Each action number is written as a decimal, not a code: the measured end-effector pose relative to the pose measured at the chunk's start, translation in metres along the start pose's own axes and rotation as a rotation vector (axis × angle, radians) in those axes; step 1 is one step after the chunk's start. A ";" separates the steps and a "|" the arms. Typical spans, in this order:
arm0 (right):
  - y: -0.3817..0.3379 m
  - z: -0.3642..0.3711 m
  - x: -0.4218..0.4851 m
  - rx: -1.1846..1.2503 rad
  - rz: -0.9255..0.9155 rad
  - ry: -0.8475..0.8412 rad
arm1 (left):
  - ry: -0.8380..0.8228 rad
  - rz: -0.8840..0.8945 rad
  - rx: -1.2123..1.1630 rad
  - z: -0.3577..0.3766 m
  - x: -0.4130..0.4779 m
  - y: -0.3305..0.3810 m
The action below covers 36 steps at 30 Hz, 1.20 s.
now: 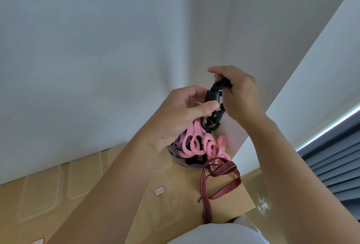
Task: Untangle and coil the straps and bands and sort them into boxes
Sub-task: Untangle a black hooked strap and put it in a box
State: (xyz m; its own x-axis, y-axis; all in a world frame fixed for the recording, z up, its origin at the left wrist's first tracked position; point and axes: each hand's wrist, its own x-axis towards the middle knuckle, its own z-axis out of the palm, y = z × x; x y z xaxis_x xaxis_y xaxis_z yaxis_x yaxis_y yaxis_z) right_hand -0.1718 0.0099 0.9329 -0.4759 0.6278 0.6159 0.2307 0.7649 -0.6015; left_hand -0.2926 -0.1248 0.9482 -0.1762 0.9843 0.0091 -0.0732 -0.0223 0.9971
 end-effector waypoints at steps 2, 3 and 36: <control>0.001 -0.002 -0.002 0.000 0.021 -0.008 | 0.023 0.005 -0.025 0.006 0.003 0.003; 0.000 -0.003 -0.004 0.010 0.040 -0.012 | 0.036 0.012 -0.039 0.008 0.005 0.004; -0.042 -0.014 -0.012 0.632 0.341 -0.648 | 0.559 -0.014 -0.363 0.010 0.002 0.035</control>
State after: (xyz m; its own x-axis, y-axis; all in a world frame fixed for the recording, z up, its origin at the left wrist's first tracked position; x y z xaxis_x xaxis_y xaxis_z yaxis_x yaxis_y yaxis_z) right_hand -0.1633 -0.0281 0.9579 -0.8874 0.4556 0.0706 0.0345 0.2184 -0.9753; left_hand -0.2853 -0.1213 0.9836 -0.6482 0.7481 -0.1421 -0.3880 -0.1640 0.9069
